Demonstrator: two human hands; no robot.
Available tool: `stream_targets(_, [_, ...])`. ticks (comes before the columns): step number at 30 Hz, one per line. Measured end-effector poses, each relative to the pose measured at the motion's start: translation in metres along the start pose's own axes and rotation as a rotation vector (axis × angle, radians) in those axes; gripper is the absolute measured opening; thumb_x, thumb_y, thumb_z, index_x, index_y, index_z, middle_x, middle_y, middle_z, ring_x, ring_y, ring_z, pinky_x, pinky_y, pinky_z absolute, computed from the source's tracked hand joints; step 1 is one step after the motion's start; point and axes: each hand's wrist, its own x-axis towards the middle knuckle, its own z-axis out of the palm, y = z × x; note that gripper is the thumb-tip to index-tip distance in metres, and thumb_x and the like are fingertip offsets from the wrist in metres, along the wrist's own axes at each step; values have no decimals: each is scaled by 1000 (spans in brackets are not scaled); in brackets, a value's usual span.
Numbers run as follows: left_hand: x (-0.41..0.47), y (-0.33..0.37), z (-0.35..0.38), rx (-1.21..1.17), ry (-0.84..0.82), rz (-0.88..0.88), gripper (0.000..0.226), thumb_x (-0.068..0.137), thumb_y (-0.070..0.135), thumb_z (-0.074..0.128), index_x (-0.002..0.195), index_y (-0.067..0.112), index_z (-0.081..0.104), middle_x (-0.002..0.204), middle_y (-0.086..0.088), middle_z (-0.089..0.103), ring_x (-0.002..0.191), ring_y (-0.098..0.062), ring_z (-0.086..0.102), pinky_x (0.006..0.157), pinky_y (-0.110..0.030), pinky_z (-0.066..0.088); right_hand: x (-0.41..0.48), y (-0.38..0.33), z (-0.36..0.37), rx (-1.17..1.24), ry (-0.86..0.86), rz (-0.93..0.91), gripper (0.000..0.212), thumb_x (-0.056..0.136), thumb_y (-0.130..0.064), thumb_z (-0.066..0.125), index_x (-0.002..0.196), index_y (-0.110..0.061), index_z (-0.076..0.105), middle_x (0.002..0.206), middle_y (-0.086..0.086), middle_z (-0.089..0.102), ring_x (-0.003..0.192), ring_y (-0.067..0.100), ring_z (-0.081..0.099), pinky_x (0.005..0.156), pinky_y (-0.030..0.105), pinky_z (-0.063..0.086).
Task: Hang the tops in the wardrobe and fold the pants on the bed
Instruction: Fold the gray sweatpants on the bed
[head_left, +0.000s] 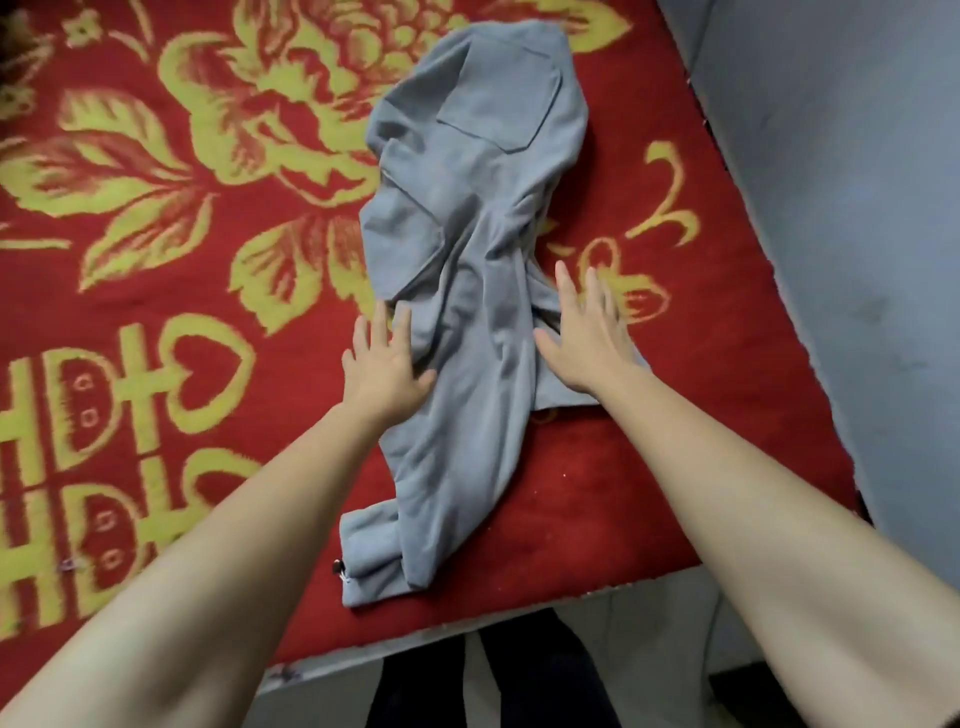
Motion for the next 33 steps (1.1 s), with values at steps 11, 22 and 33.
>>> stream_targets(11, [25, -21, 50, -84, 171, 13, 30, 83, 26, 52, 111, 24, 60, 103, -13, 58, 96, -40, 58, 71, -42, 41, 75, -27, 35, 220, 198, -1, 99, 87, -62, 55, 159, -24, -2, 163, 22, -5, 151, 39, 10, 121, 45, 16])
stream_targets(22, [0, -78, 31, -27, 147, -152, 69, 93, 67, 26, 100, 17, 74, 116, -13, 56, 112, -36, 46, 93, -45, 39, 4, -54, 87, 163, -272, -119, 95, 74, -34, 67, 155, -34, 17, 140, 15, 51, 121, 39, 55, 95, 39, 46])
stream_targets(33, [96, -43, 7, -463, -27, -175, 76, 94, 50, 48, 155, 18, 17, 145, -14, 47, 137, -33, 39, 112, -46, 32, -26, -67, 57, -77, -957, -183, 78, 71, -93, 40, 78, -21, 70, 62, -6, 69, 63, 19, 66, 58, 30, 46])
